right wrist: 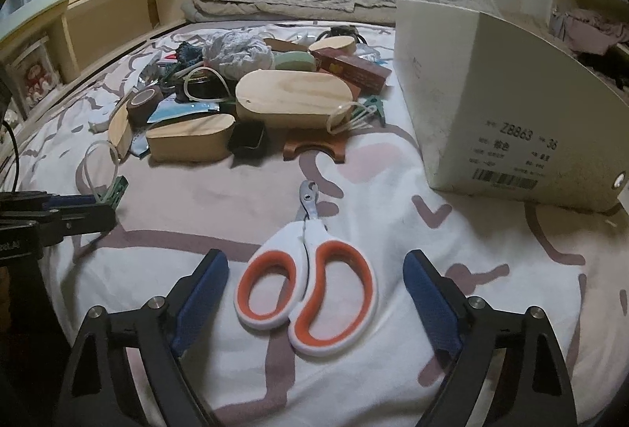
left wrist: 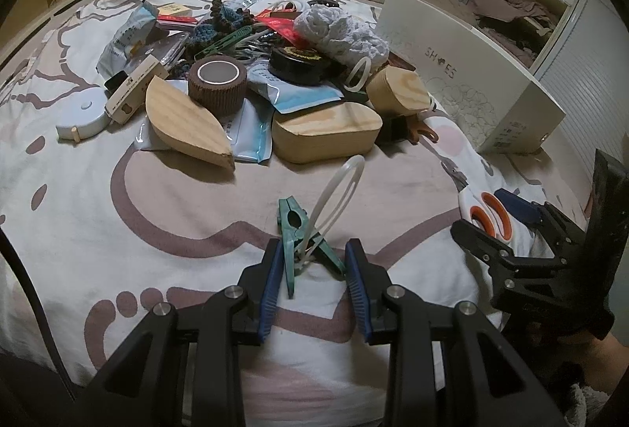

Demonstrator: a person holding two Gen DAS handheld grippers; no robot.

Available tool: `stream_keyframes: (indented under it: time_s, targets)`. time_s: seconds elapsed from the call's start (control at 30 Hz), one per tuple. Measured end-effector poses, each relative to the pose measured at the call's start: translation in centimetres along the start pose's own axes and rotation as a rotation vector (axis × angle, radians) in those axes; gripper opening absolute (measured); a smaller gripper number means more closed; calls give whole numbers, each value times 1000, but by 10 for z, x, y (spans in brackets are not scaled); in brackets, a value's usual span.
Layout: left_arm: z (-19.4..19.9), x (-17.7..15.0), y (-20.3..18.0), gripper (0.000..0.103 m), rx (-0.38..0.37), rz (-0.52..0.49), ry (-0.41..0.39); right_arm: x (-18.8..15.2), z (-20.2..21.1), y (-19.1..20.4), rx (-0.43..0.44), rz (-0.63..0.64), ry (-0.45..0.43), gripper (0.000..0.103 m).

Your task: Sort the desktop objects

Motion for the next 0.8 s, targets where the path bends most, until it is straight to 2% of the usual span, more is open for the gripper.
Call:
stream_keyframes:
  time_s: [0.37,0.4,0.47,0.5,0.8]
  targets:
    - [-1,0,0,33,-1,8,0,0,-6,1,9,-19,-44,89]
    - [-1,0,0,33,-1,8,0,1,-6,1,6,-26,-52,86]
    - [0,0,0,33,-1,8,-1,2,-7,-2,-14,-31,-67,69]
    - [0,0,0,33,-1,8,-1,3,-7,-2,-19,-33,-75,65]
    - [0,1,0,33,1,8,-4,11,-6,-4,-26,-47,-119,65]
Point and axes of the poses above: each gripper's, at about its wrist camera, not at the fingertips, and z roughly against the way its jaws point, y to its left, x to its top, the point moved 9 cm from there along -z, roughly the way its jaws point, and after that the axes turned 15 degrees about -y, right-handed, at the moved point
